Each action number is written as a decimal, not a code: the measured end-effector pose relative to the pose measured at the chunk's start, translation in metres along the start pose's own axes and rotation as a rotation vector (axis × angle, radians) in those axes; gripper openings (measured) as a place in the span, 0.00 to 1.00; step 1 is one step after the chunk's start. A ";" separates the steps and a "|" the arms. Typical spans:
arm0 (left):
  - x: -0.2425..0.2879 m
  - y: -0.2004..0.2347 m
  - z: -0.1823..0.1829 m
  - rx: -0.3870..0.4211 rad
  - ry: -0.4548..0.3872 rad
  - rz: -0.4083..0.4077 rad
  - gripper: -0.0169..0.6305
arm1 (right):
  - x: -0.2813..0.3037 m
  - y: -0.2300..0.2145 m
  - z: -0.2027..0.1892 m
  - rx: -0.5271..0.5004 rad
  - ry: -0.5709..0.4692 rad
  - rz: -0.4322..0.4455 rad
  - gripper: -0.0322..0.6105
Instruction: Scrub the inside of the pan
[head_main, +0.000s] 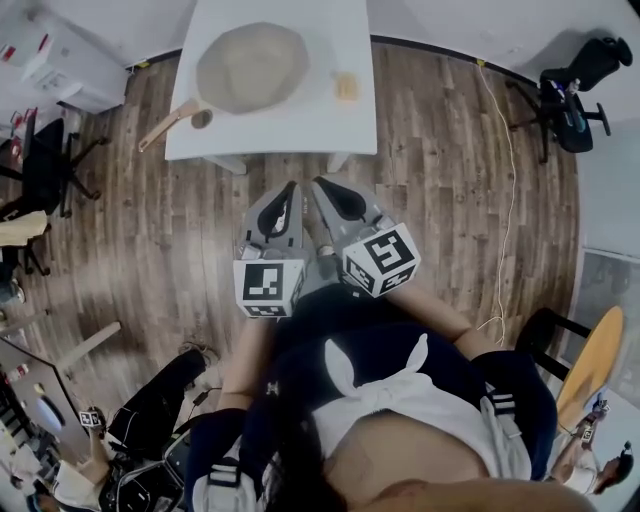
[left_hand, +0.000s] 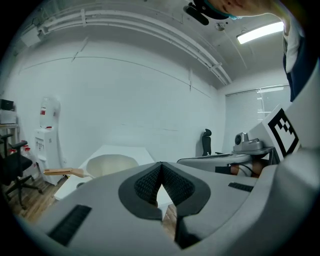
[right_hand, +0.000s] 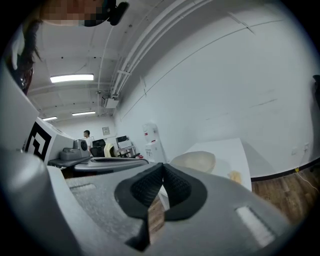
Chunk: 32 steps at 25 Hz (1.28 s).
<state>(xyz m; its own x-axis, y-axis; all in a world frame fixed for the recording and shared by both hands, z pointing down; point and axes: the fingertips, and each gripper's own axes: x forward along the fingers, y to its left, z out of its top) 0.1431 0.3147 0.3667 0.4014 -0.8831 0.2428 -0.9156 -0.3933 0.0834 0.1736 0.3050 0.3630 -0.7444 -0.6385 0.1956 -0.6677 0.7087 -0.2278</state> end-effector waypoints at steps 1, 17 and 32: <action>0.005 0.007 0.000 -0.003 0.005 -0.003 0.03 | 0.006 -0.004 0.001 -0.002 0.007 -0.007 0.05; 0.072 0.116 0.020 0.003 0.017 -0.086 0.03 | 0.125 -0.039 0.020 0.022 0.063 -0.086 0.05; 0.104 0.152 0.015 0.018 0.030 -0.152 0.03 | 0.160 -0.087 0.010 0.009 0.110 -0.223 0.05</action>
<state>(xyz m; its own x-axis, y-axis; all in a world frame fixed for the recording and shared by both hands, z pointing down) 0.0464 0.1592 0.3897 0.5342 -0.8050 0.2579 -0.8437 -0.5266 0.1039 0.1127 0.1377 0.4043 -0.5755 -0.7416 0.3448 -0.8156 0.5511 -0.1760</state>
